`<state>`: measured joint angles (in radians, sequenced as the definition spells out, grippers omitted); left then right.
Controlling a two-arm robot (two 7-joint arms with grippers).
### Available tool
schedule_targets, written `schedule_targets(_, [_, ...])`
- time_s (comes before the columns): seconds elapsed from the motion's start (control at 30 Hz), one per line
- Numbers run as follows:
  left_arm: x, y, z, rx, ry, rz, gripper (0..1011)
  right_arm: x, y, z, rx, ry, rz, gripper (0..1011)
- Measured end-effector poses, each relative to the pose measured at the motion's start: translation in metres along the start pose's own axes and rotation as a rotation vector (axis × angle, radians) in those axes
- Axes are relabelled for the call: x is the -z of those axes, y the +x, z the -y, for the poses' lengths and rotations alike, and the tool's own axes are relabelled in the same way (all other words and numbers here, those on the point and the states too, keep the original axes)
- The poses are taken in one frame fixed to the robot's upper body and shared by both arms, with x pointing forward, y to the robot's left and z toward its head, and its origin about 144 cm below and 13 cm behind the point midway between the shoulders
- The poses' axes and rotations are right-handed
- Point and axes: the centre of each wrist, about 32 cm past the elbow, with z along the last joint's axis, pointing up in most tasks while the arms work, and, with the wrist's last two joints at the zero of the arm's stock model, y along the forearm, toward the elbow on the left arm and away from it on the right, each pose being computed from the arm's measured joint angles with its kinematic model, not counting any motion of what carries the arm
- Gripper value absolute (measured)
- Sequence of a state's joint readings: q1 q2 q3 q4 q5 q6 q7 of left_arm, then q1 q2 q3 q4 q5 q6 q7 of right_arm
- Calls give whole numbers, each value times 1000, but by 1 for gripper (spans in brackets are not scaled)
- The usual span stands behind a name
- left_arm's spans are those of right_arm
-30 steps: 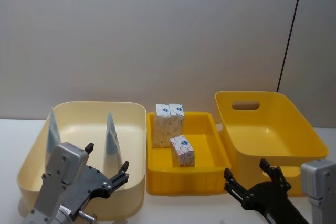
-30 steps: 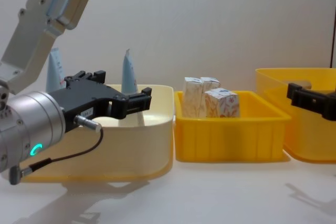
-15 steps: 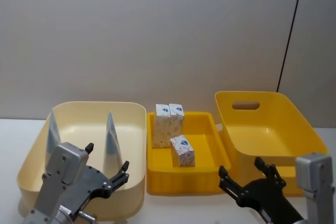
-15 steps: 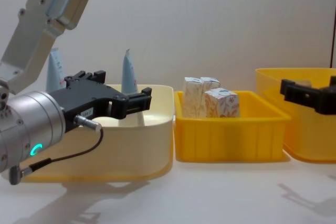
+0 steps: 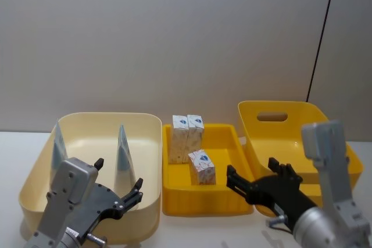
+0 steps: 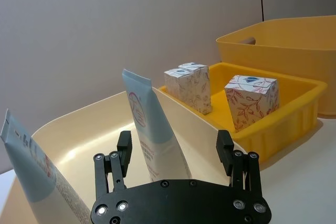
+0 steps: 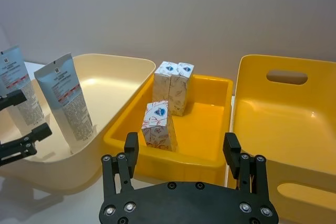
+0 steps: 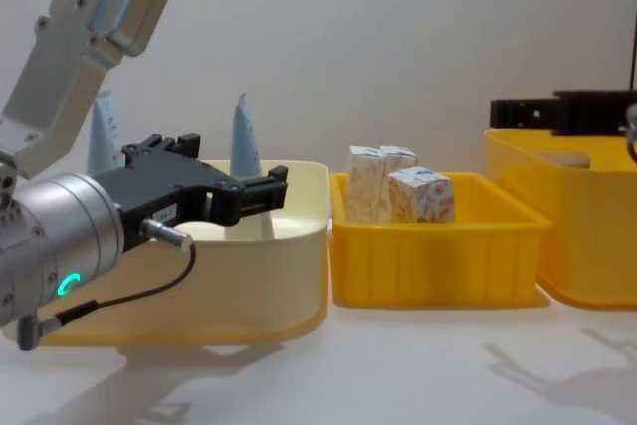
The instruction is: Bimanual collaborative sorting of washing and personal care products
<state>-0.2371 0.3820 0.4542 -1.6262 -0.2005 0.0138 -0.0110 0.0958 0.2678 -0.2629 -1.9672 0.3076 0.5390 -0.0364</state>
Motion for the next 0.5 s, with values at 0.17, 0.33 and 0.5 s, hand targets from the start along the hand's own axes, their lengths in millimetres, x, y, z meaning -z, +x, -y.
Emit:
schedule_targets(0.17, [0, 0, 0, 0, 0, 0, 1002, -20, -6, -7, 26, -47, 4, 1001])
schedule_targets(0.33, [0, 0, 0, 0, 0, 0, 1003, -38, -9, -20, 58, -111, 14, 1001])
schedule_targets(0.5, [0, 0, 0, 0, 0, 0, 1003, -50, -10, -33, 73, -166, 20, 1001])
